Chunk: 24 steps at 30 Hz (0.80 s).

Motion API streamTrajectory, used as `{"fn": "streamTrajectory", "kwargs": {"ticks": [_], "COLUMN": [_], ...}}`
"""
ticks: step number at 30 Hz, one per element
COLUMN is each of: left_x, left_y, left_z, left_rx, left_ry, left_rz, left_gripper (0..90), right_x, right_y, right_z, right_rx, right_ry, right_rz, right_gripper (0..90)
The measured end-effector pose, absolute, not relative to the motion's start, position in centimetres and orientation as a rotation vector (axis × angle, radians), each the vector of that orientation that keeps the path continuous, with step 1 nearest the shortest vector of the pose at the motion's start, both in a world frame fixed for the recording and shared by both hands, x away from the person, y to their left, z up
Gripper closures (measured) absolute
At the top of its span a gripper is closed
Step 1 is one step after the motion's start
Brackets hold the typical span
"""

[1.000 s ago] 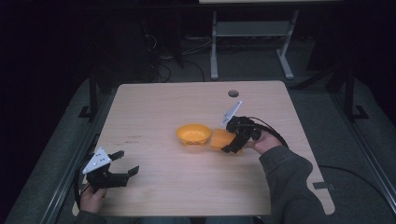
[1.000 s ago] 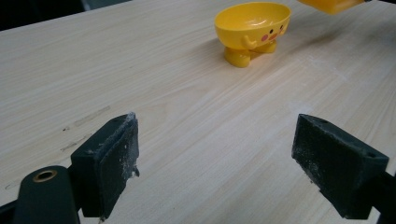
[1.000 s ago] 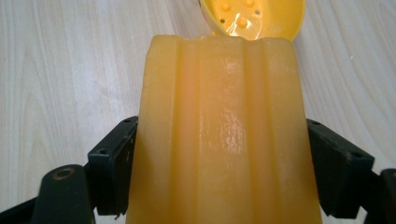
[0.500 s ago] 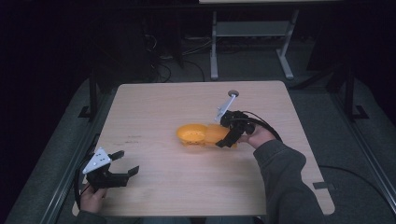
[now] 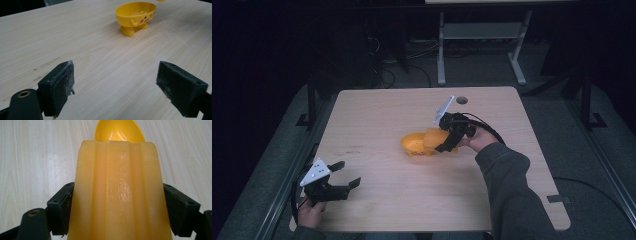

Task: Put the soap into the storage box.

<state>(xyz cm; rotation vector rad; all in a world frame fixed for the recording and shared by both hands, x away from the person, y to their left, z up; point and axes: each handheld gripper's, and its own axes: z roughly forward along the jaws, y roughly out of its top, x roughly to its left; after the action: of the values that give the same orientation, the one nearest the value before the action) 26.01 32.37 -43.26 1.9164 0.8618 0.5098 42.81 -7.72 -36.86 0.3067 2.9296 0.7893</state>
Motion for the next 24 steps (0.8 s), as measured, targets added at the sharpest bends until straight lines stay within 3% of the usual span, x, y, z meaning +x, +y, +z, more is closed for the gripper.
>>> {"fn": "streamTrajectory", "kwargs": {"ticks": [24], "left_x": [26.1], "left_y": [32.4], "left_z": [-43.3], "left_rx": [1.917], "left_ry": [0.859], "left_rz": [0.511], "left_gripper": [14.3], "right_x": [44.6], "right_y": [-4.8], "right_z": [-36.2], "right_rx": [0.247], "right_ry": [2.941], "right_rz": [0.801], "right_gripper": [20.5]}}
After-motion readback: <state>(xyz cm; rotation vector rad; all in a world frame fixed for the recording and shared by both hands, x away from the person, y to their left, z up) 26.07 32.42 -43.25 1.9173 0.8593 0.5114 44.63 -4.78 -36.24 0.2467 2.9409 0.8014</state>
